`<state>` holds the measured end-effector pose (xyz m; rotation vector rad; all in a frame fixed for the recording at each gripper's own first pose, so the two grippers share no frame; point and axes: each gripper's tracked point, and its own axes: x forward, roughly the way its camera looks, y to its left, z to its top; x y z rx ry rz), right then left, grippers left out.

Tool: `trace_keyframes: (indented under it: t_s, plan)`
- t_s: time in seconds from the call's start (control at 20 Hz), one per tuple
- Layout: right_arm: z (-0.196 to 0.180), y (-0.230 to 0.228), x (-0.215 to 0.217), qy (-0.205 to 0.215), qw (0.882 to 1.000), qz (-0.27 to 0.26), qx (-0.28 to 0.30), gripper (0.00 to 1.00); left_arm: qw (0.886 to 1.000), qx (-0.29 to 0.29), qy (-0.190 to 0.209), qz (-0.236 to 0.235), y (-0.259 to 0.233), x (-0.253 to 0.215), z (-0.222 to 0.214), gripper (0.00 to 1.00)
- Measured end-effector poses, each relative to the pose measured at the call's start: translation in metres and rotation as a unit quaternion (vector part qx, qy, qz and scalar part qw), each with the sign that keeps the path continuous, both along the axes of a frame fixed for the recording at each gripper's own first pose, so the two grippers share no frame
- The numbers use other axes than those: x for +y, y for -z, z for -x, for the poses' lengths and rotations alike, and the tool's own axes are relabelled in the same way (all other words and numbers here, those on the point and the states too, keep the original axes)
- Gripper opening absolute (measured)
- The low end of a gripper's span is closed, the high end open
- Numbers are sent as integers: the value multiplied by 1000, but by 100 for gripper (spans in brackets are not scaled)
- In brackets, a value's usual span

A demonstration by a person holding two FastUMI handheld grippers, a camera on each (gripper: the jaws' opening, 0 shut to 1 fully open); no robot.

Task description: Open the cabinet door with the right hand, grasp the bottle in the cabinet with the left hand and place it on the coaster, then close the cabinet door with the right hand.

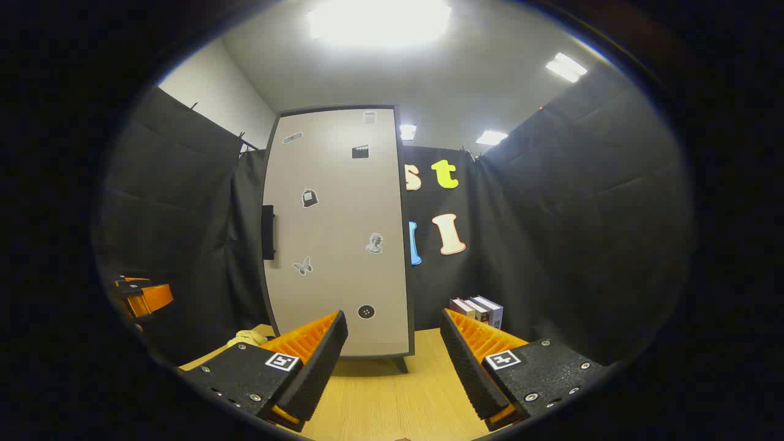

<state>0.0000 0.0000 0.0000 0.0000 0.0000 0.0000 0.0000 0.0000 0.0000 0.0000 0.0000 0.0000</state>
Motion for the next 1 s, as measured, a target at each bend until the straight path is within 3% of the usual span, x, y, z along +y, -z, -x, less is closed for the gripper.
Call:
trace_keyframes:
  t_s: [0.1,0.15,1.0]
  plan:
    - [0,1,1,-3,1000,3,2,94,1000,0,-4,-2,0,2,3,88]
    - [1,1,2,-4,1000,4,2,94,1000,0,-6,-2,0,2,3,84]
    - [3,6,14,-22,1000,-1,11,94,1000,-13,-17,-14,-5,4,17,88]
